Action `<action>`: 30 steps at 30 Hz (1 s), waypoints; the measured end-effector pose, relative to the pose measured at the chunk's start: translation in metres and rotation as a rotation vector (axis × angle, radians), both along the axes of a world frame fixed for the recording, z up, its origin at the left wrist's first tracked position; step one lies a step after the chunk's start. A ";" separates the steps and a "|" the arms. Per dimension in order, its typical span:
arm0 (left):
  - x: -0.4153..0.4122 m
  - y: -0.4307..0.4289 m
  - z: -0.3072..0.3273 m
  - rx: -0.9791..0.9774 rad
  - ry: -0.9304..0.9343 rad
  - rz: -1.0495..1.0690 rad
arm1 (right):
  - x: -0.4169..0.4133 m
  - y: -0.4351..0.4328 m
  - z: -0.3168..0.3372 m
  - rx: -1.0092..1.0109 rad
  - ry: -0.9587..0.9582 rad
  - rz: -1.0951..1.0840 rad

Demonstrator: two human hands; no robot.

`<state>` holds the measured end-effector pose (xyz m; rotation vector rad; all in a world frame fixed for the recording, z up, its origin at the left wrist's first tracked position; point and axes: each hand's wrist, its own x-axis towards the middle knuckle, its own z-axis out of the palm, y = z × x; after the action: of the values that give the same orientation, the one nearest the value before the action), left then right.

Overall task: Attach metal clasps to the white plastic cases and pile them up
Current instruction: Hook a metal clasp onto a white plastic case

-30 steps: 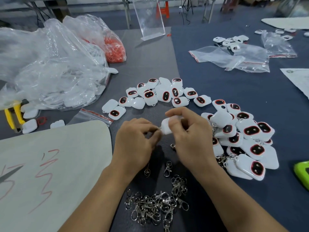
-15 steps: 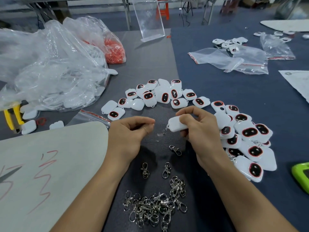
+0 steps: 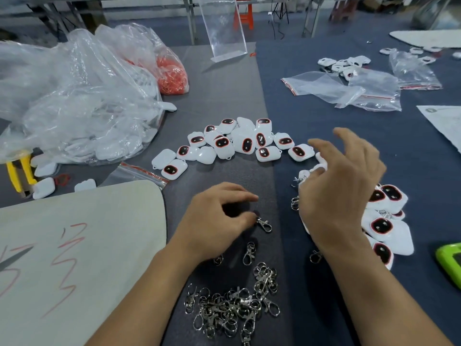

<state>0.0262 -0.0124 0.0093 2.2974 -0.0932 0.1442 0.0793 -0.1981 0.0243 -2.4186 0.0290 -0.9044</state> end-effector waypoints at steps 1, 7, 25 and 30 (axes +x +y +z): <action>-0.001 -0.004 0.000 0.108 -0.008 -0.053 | -0.002 0.005 0.000 -0.024 -0.013 0.052; 0.001 -0.005 -0.005 0.155 -0.028 -0.109 | 0.004 0.039 -0.015 -0.085 0.393 0.562; 0.001 0.014 -0.004 0.170 0.003 0.242 | 0.011 0.032 -0.024 -0.284 0.432 0.376; 0.003 0.017 -0.006 0.162 0.009 0.140 | -0.001 0.017 -0.018 -0.311 0.464 0.162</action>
<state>0.0288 0.0051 0.0033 2.4665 0.0635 0.2050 0.0781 -0.1814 0.0060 -2.8213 -0.1440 -0.2759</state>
